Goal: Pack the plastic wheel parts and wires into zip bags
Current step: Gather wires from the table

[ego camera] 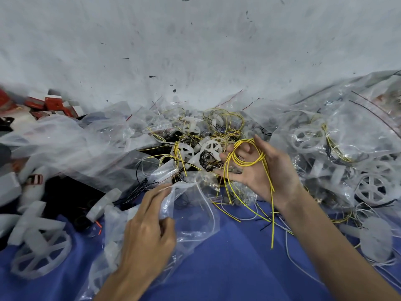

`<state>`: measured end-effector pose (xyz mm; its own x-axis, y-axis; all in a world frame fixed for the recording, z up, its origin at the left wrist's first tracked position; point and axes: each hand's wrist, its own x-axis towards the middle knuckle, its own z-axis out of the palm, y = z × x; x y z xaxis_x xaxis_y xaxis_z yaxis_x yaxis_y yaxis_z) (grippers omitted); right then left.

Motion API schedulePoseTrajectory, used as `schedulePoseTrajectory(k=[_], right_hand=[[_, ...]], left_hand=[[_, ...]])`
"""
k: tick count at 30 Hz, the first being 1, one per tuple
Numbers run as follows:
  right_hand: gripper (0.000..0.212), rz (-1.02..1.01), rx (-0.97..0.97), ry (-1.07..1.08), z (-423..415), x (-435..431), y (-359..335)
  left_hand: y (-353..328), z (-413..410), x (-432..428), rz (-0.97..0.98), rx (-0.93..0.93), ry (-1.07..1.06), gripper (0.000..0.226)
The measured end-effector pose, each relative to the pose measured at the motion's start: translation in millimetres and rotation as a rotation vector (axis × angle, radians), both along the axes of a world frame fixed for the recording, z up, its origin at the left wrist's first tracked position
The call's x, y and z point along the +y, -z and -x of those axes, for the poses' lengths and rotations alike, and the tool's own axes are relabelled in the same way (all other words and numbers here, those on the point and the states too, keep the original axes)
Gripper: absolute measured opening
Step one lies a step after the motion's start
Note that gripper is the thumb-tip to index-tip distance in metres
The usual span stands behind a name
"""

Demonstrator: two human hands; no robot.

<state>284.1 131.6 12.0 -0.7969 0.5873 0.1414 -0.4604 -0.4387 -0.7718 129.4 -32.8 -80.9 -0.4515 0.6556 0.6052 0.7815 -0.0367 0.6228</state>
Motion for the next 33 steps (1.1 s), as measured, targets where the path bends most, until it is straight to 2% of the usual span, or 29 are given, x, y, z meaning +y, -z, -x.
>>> schedulePoseTrajectory(k=[5,9,12,15,17,22,24,27,30,32,33], right_hand=[[0.024,-0.092,-0.044,-0.1,2.3,-2.0,-0.4],[0.028,-0.259,-0.184,-0.022,3.9,-0.4,2.6],[0.033,-0.571,-0.364,0.024,3.2,-4.5,4.9],[0.025,-1.047,-0.53,0.118,3.8,-11.0,5.5],[0.026,-1.295,-0.604,0.143,4.8,-14.9,6.8],[0.037,-1.714,-0.571,0.29,9.3,-26.2,6.1],[0.038,-1.783,-0.56,0.28,12.5,-34.5,5.4],[0.029,-1.795,-0.683,0.085,14.9,-48.2,7.4],[0.019,-1.732,-0.755,0.053,11.5,-50.3,-0.6],[0.018,-1.707,-0.888,0.004,8.6,-50.9,-2.1],[0.018,-1.757,-1.019,-0.015,9.3,-54.5,-1.7]], left_hand=[[-2.1,0.2,0.0,-0.017,0.03,0.004,0.054],[-3.7,-1.0,-0.4,-0.019,0.013,-0.01,0.05],[-6.6,-2.9,-1.2,-0.033,-0.013,-0.014,0.051],[-10.1,-5.9,-2.3,-0.054,-0.041,0.028,0.052],[-11.8,-8.1,-2.7,-0.062,-0.05,0.05,0.051],[-11.6,-9.3,-1.1,-0.081,-0.078,0.065,0.052],[-11.7,-10.0,-0.8,-0.093,-0.078,0.072,0.052],[-10.9,-11.3,-0.9,-0.089,-0.09,0.066,0.052],[-13.5,-12.1,-3.1,-0.108,-0.085,0.056,0.051],[-18.2,-14.6,-5.0,-0.124,-0.064,0.069,0.054],[-20.2,-17.3,-5.8,-0.117,-0.062,0.084,0.055]])
